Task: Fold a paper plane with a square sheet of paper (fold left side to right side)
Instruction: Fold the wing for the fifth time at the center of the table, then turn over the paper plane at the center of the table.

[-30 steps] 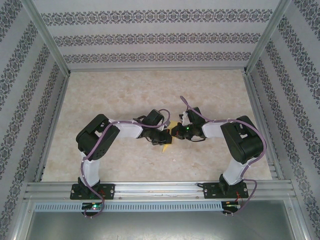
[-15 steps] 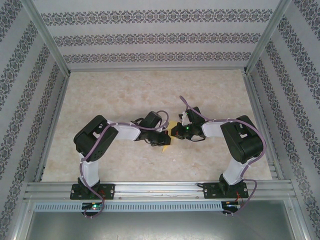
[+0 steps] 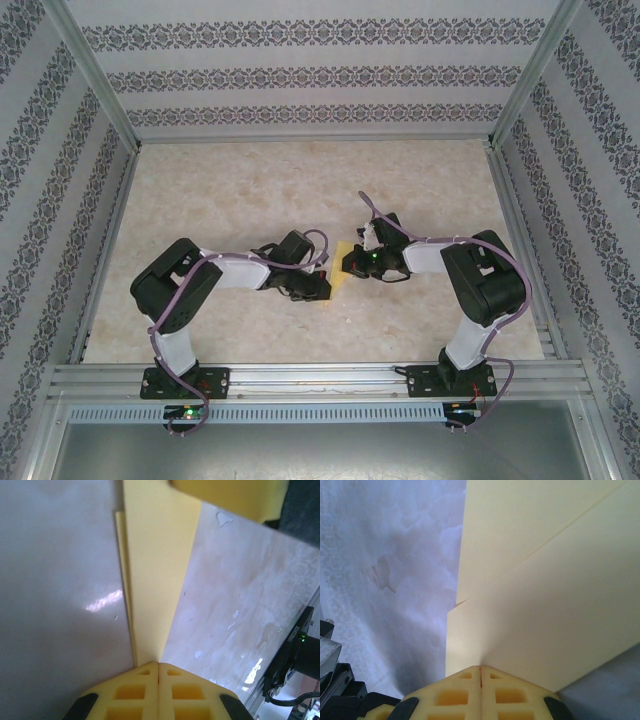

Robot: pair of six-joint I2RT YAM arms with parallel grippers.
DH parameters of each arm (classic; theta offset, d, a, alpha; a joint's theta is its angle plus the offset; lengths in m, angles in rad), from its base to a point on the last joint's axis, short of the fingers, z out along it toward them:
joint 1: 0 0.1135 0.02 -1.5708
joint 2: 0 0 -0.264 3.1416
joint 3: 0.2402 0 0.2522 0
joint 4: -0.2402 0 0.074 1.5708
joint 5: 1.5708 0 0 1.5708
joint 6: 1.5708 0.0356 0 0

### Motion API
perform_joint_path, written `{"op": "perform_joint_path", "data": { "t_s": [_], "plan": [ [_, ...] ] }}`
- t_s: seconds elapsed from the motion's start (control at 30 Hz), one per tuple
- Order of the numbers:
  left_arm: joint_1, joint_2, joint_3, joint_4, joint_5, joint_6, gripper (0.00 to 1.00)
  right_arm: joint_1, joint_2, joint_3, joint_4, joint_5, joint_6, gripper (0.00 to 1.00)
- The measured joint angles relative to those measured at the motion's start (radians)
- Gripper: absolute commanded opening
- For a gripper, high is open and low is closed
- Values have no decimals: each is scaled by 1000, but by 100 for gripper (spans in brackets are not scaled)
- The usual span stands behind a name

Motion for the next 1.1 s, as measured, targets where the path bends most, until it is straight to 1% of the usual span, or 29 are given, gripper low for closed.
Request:
{"op": "perform_joint_path", "data": {
  "t_s": [0.5,0.7,0.9,0.93,1.1],
  "plan": [
    [-7,-85,-55,-105,-29,26,0,0,2,6,-8,0,-7,0],
    [-6,-187,-79,-144,-74,27,3,8,-7,19,-16,11,-26,1],
    [9,-357,-79,-148,-188,62,3,26,-20,87,-111,92,-79,20],
    [12,-386,-79,-151,-217,72,4,26,-34,101,-133,108,-89,23],
    [30,-529,-79,-155,-395,132,11,40,-163,172,-249,217,-140,45]
  ]
}}
